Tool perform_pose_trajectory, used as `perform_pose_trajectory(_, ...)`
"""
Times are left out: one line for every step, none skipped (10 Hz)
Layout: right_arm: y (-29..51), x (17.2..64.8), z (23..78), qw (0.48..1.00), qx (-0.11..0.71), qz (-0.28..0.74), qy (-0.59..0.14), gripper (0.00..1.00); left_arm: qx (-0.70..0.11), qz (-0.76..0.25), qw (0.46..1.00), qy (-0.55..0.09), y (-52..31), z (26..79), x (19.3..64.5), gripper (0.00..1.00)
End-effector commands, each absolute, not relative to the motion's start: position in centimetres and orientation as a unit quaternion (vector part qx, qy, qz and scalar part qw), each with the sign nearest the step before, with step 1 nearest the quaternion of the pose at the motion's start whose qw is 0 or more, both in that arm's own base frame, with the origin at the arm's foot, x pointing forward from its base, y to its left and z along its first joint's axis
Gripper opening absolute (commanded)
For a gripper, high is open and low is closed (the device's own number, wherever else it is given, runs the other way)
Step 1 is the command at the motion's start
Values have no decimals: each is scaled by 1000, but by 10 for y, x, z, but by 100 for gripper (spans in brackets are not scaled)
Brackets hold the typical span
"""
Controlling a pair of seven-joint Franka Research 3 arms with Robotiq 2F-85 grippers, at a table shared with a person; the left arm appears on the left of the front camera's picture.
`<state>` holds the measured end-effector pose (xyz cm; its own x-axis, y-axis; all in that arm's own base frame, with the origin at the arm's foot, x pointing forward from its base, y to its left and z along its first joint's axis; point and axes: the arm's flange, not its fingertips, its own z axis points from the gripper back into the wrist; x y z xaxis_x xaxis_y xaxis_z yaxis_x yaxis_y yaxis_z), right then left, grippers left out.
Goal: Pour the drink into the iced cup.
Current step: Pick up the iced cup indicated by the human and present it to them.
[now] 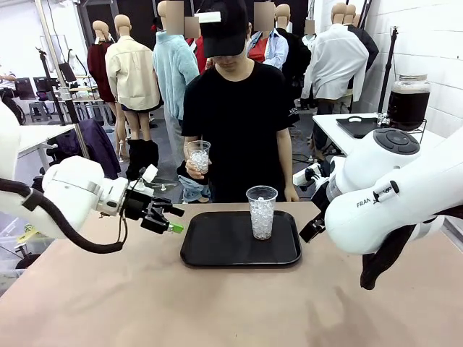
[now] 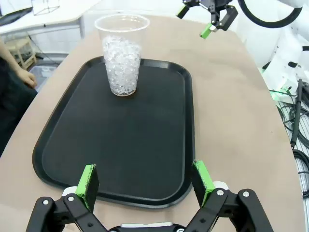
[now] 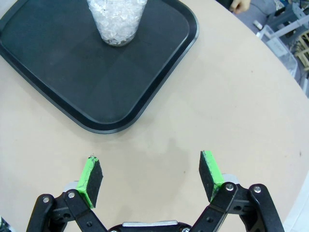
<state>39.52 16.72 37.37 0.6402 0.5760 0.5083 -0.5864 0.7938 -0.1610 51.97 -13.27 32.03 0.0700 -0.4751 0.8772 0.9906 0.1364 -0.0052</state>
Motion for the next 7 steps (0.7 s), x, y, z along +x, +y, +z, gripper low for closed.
perform_pose_trajectory(168, 395, 373, 906, 10, 321, -277, 100, -340, -561, 633, -410, -125, 321, 511, 100)
perform_pose_trajectory(168, 395, 373, 906, 10, 321, -277, 100, -337, -564, 649, -383, -133, 320, 520, 100)
perform_pose_trajectory(168, 395, 373, 906, 10, 321, -277, 100, -337, -564, 649, -383, -133, 320, 520, 100)
perform_pose_trajectory(168, 395, 373, 906, 10, 321, -277, 100, -337, -564, 649, -383, -133, 320, 520, 100)
perform_pose_trajectory(168, 395, 373, 906, 10, 321, -277, 100, -337, -564, 649, -383, -133, 320, 520, 100)
perform_pose_trajectory(168, 395, 373, 906, 10, 321, -277, 100, -337, -564, 649, -383, -133, 320, 520, 100)
perform_pose_trajectory(168, 395, 373, 906, 10, 321, -277, 100, -337, -564, 649, -383, -133, 320, 520, 100)
